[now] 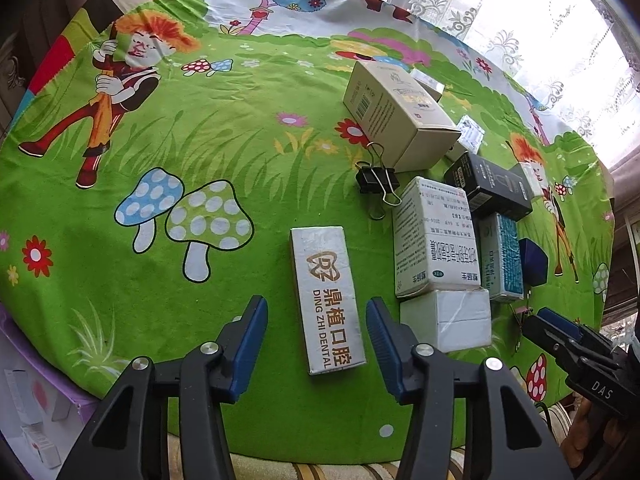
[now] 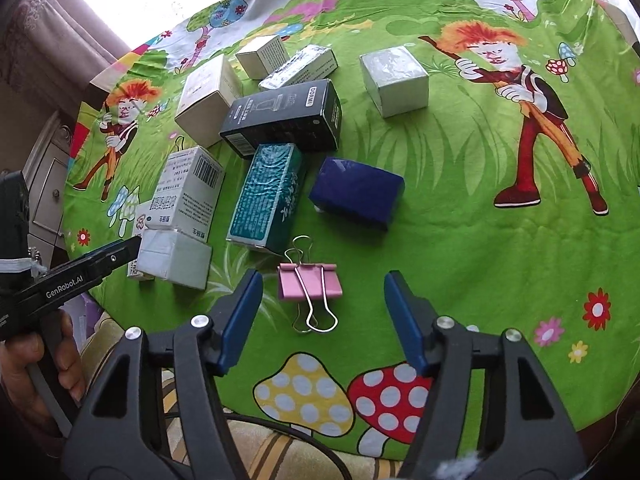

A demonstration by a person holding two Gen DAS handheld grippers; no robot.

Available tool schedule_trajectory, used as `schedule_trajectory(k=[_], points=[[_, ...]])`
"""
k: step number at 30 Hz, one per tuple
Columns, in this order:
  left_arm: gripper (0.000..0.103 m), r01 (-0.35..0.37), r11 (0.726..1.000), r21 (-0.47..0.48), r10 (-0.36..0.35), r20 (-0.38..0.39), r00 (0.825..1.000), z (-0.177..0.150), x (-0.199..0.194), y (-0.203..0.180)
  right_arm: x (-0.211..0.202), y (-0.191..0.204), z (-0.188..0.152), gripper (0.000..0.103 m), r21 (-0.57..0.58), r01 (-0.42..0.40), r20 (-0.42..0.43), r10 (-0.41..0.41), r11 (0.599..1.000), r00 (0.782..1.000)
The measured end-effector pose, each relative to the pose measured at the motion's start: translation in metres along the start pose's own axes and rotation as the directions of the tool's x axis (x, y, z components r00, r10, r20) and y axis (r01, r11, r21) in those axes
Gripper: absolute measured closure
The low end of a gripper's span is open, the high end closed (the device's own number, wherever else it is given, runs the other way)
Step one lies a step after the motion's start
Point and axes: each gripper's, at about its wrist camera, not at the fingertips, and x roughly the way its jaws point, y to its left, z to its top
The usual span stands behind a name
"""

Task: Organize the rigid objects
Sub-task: 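Grasp the 'DING ZHI DENTAL' box with left tool while right tool grasps the pink binder clip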

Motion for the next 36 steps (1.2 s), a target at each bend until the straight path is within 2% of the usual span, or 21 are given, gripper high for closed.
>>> schedule_trajectory(k=[6, 13, 18, 25, 36], points=[[0.055, -0.005, 1.0, 0.004, 0.005, -0.008, 1.0, 0.004, 0.008, -0.002, 0.009, 0.016, 0.0, 0.051, -0.067, 0.023, -0.016, -0.024, 0.997, 1.0], [0.065, -0.015, 1.0, 0.017, 0.015, -0.001, 1.0, 0.007, 0.012, -0.004, 0.01, 0.028, -0.002, 0.053, -0.097, 0.002, -0.012, -0.003, 0.995, 1.0], [0.07, -0.015, 1.0, 0.025, 0.015, 0.001, 1.0, 0.007, 0.012, -0.004, 0.014, 0.031, -0.003, 0.065, -0.124, 0.038, -0.019, -0.041, 0.992, 0.999], [0.07, 0.003, 1.0, 0.027, -0.003, 0.012, 1.0, 0.0, 0.002, -0.003, 0.01, 0.037, -0.005, 0.066, -0.156, 0.077, -0.001, -0.079, 0.985, 0.997], [0.07, 0.028, 1.0, 0.009, -0.028, 0.061, 0.998, -0.015, -0.037, 0.011, -0.026, 0.049, -0.014, 0.066, -0.167, 0.074, 0.048, -0.066, 0.983, 0.997]])
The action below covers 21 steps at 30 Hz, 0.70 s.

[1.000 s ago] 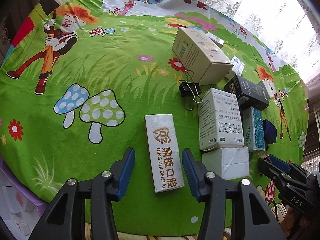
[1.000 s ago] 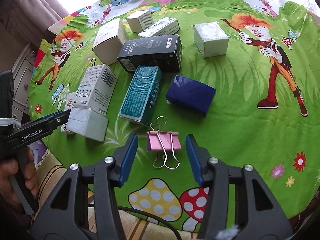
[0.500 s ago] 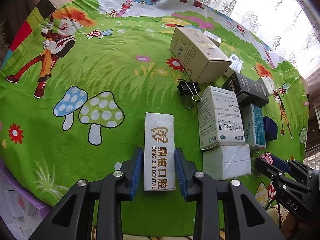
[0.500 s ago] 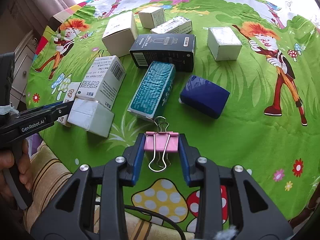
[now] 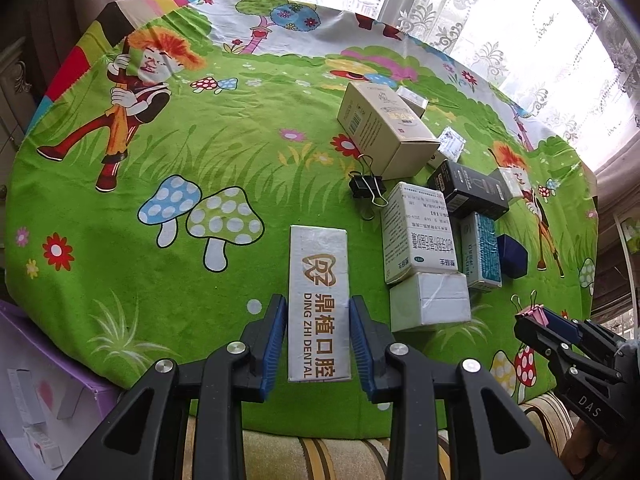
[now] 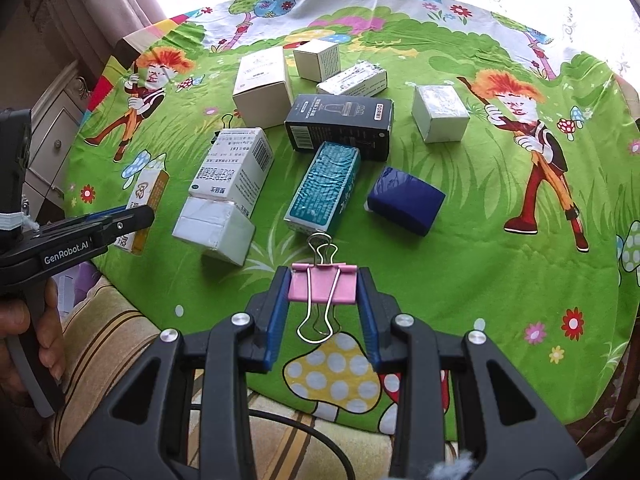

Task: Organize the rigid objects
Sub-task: 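Grasp the 'DING ZHI DENTAL' box with left tool while right tool grasps the pink binder clip, then carry the dental box and pink clip to the purple box and release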

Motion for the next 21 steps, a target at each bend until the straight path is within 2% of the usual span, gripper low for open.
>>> schedule_trajectory(k=[9, 21], points=[[0.07, 0.014, 0.999, -0.039, -0.012, 0.055, 0.998, -0.015, -0.04, 0.017, -0.035, 0.032, -0.006, 0.066, -0.039, -0.045, 0.049, 0.047, 0.998, 0.998], [0.07, -0.009, 0.989, -0.149, 0.025, 0.108, 0.994, -0.052, -0.09, 0.082, -0.057, 0.107, -0.017, 0.066, -0.17, -0.119, 0.06, 0.131, 0.978, 0.99]])
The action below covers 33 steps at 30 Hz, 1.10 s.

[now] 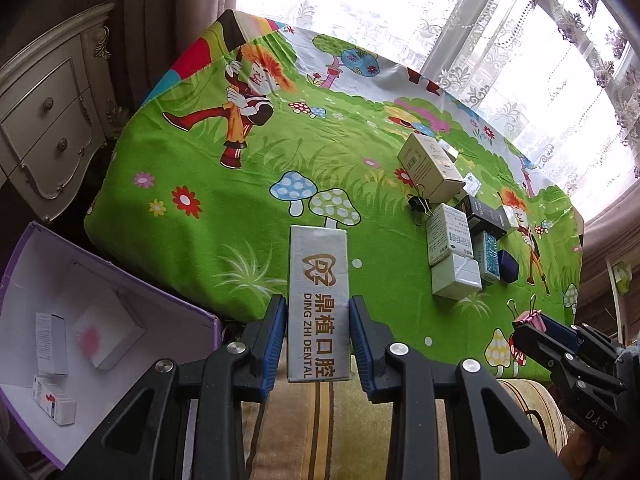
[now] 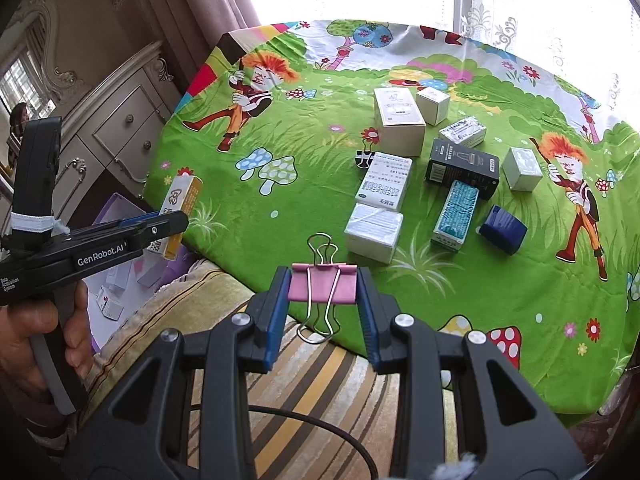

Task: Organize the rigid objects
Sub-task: 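Carry the dental box and pink clip to the purple box and release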

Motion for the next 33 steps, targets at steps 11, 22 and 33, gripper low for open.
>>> schedule_trajectory(k=[11, 22, 33], points=[[0.07, -0.057, 0.987, -0.147, 0.067, 0.064, 0.996, -0.016, -0.045, 0.084, 0.008, 0.092, 0.002, 0.066, -0.169, -0.09, -0.025, 0.087, 0.981, 0.996], [0.07, -0.09, 0.959, -0.268, 0.116, 0.085, 0.99, -0.039, -0.071, 0.153, 0.022, 0.182, -0.002, 0.066, -0.328, -0.191, -0.085, 0.172, 0.925, 0.981], [0.07, -0.088, 0.94, -0.329, 0.124, 0.09, 0.988, -0.053, -0.081, 0.183, 0.037, 0.251, -0.021, 0.066, -0.462, -0.276, -0.156, 0.23, 0.843, 0.961]])
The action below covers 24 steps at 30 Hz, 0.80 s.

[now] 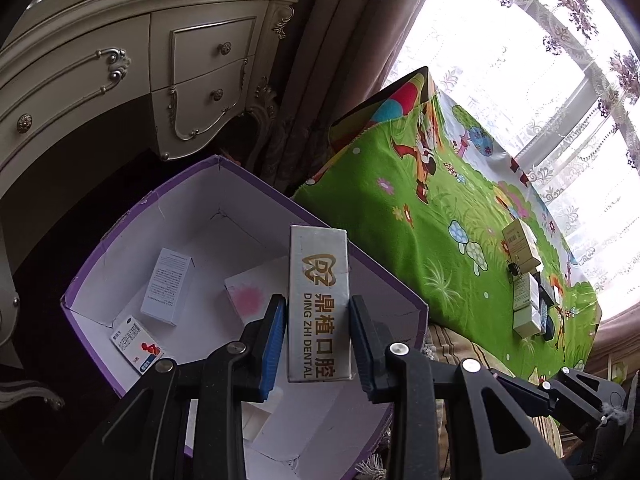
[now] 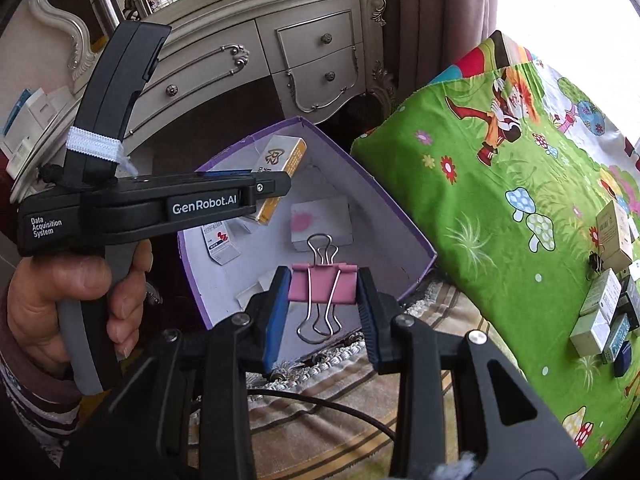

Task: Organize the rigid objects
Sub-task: 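Carry the dental box and pink clip to the purple box and release, then move both open tools back over the bed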

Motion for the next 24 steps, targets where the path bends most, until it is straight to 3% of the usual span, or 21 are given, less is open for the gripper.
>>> schedule_trajectory(k=[1, 3, 5, 9, 24], points=[[0.069, -0.002, 1.0, -0.005, 0.002, -0.001, 1.0, 0.0, 0.0, 0.002, 0.003, 0.003, 0.001, 0.065, -0.008, -0.006, -0.006, 0.006, 1.0, 1.0], [0.069, -0.009, 1.0, -0.007, 0.009, -0.005, 1.0, -0.001, 0.001, 0.004, 0.006, 0.006, 0.0, 0.048, -0.016, -0.011, -0.015, 0.011, 1.0, 1.0], [0.068, -0.015, 1.0, -0.004, 0.015, -0.012, 1.0, -0.001, 0.002, 0.004, 0.008, 0.006, -0.002, 0.04, -0.018, -0.01, -0.015, 0.01, 1.0, 1.0], [0.062, -0.012, 1.0, 0.001, 0.012, -0.024, 1.0, -0.003, 0.005, 0.0, 0.005, -0.001, -0.006, 0.04, 0.005, -0.006, -0.02, 0.006, 1.0, 1.0], [0.062, -0.001, 0.997, 0.08, 0.005, -0.054, 0.999, -0.004, 0.014, -0.043, -0.027, -0.055, -0.032, 0.04, 0.132, 0.062, 0.018, -0.065, 0.989, 0.998]])
